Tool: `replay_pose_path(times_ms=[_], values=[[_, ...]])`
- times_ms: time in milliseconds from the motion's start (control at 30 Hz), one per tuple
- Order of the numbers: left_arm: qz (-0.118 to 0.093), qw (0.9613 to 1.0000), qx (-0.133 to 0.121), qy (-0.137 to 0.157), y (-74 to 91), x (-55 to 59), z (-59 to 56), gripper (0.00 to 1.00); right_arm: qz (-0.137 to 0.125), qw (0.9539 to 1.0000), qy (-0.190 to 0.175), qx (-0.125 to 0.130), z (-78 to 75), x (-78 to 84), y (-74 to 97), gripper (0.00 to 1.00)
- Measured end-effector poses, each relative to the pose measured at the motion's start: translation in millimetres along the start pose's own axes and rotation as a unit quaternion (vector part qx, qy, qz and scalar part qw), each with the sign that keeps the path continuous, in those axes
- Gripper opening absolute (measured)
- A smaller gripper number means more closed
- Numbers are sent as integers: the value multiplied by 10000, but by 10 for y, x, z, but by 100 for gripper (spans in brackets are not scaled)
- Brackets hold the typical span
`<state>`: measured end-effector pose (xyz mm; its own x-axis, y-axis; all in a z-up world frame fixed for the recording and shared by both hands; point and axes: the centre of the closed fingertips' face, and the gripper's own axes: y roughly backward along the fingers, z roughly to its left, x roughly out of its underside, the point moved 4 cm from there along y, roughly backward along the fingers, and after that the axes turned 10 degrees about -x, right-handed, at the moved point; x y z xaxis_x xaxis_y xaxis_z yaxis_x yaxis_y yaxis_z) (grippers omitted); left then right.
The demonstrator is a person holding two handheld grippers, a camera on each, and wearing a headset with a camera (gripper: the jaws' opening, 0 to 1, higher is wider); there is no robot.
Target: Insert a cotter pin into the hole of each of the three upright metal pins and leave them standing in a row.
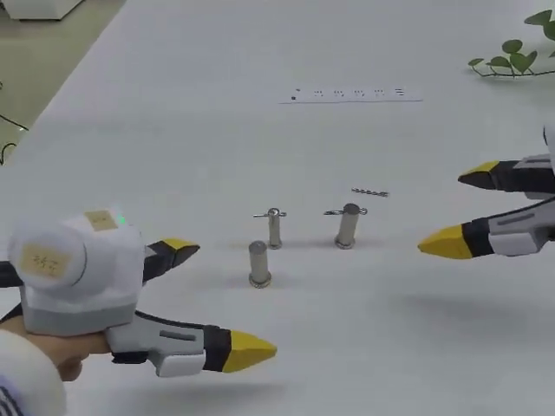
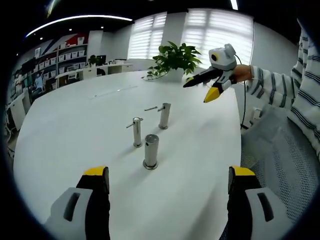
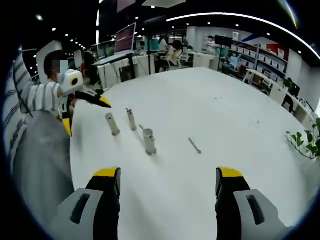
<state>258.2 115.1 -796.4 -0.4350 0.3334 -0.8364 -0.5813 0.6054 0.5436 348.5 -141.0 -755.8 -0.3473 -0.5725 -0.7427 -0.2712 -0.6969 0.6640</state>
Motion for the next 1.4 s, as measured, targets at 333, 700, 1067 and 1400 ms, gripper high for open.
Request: replay_pose_path(times_ms=[333, 700, 1067, 1400], values=[[64, 9997, 52, 222, 95, 63, -58, 99, 514, 9979, 227, -333, -115, -90, -243, 71], [-13, 9992, 108, 376, 155, 34, -100, 99, 918, 9928, 488, -597, -365, -188, -537, 58], [-108, 9991, 161, 379, 155, -47, -131, 99, 1484, 9830, 715, -814, -581, -136, -851, 45], [-329, 9982, 97, 495, 132, -129, -110, 99, 1988, 9729, 795, -870, -654, -24, -1022, 45]])
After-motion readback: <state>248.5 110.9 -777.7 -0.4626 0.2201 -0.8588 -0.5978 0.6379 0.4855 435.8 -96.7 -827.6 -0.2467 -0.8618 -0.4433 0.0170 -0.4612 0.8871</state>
